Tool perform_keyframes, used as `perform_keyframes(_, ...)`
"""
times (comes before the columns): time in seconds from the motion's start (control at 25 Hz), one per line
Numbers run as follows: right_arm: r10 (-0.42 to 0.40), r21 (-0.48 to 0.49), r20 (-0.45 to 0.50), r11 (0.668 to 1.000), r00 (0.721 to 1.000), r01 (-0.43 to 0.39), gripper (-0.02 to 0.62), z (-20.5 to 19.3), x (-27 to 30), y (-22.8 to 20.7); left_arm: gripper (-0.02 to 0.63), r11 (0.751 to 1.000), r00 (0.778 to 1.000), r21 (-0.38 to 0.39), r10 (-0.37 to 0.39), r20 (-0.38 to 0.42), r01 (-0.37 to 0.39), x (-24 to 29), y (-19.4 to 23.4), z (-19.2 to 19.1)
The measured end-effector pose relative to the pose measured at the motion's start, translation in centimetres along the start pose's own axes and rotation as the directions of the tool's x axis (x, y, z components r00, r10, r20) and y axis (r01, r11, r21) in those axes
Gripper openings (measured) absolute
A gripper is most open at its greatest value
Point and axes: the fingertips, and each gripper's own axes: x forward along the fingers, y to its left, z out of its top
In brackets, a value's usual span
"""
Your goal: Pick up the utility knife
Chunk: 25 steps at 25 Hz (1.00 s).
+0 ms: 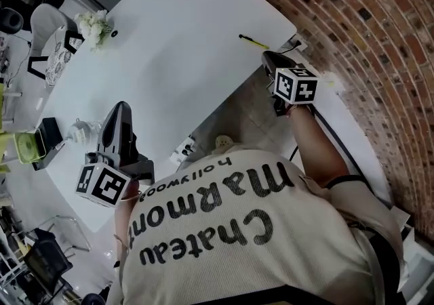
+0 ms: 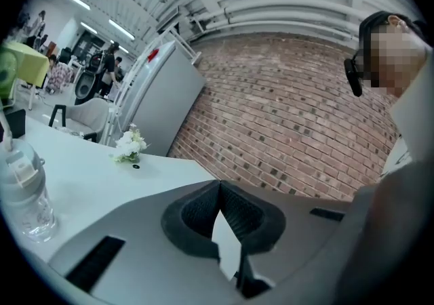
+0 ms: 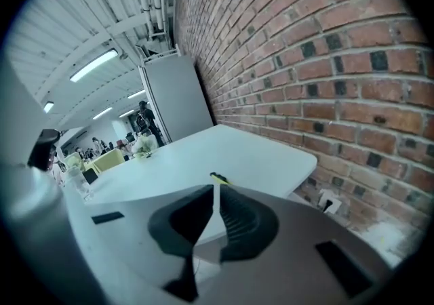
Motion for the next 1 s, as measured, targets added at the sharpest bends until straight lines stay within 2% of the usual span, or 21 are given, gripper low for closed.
perform_keyframes(0.08,-0.005,-0.023,-0.027,1.000,1.000,0.004,0.053,-0.2,0.6,-0.4,0.002,1.000,1.000,-0.012,0.002,-0.002,-0.002,0.1,0.3,-0.1)
perform_keyframes(0.32,-0.036,-0.088,-0.085,0.996,0.996,0.028,0.102,-0.2,2.1,-2.0,0.002,1.000,1.000,-0.007,0.016,-0.011,-0.017,0.3,0.6,-0.2)
perform_keyframes(0.48,-0.053,-0.143,-0.104,0.989,0.993,0.037,0.104,-0.1,3.1,-2.5,0.002,0.999,0.999,-0.007,0.052,0.000,-0.052,-0.3,1.5,0.1)
perform_keyframes(0.64,-0.054,-0.192,-0.141,0.981,0.989,0.026,0.145,-0.6,4.3,-2.5,0.002,0.996,0.996,-0.007,0.085,0.011,-0.085,-0.9,2.2,0.4)
perform_keyframes(0.8,-0.099,-0.248,-0.198,0.968,0.975,0.048,0.163,-1.5,5.0,-3.1,0.002,0.996,0.996,-0.010,0.091,0.015,-0.090,-0.9,2.3,0.3)
perform_keyframes(1.0,-0.106,-0.248,-0.251,0.968,0.962,0.042,0.166,-1.8,5.3,-3.4,0.002,0.996,0.996,-0.013,0.087,0.014,-0.087,-0.7,2.2,0.3)
